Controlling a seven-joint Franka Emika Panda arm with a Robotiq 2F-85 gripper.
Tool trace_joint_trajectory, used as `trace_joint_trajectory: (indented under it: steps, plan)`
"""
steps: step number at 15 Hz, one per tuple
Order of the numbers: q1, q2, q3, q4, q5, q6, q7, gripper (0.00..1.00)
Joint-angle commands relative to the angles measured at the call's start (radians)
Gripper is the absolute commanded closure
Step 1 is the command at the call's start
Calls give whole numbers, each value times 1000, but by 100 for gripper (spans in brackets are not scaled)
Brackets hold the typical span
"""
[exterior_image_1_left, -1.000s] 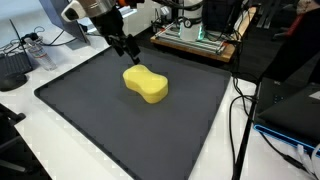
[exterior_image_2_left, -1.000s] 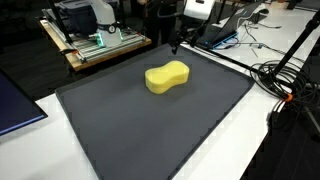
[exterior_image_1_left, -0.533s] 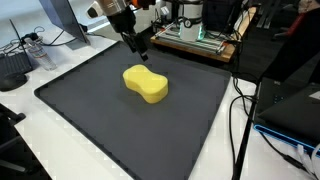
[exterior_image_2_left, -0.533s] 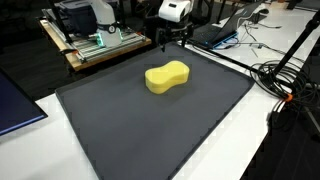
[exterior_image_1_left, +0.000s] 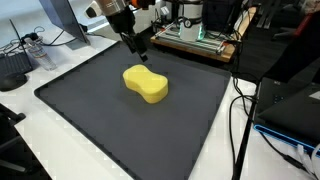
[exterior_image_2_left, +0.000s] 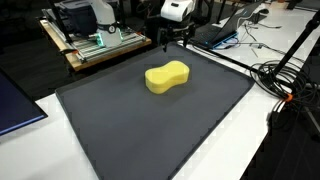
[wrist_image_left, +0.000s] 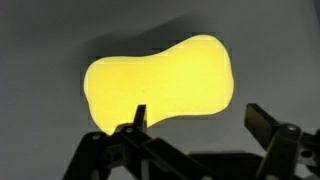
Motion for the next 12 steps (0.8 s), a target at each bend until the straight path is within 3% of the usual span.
trace_joint_trajectory:
  steps: [1,6,12]
  plan:
    - [-4,14,-9,8,23,-5,-21,0]
    - [-109,76,2,-32,205,2,-301,0]
    - [-243,131,-35,-113,353,-11,-468,0]
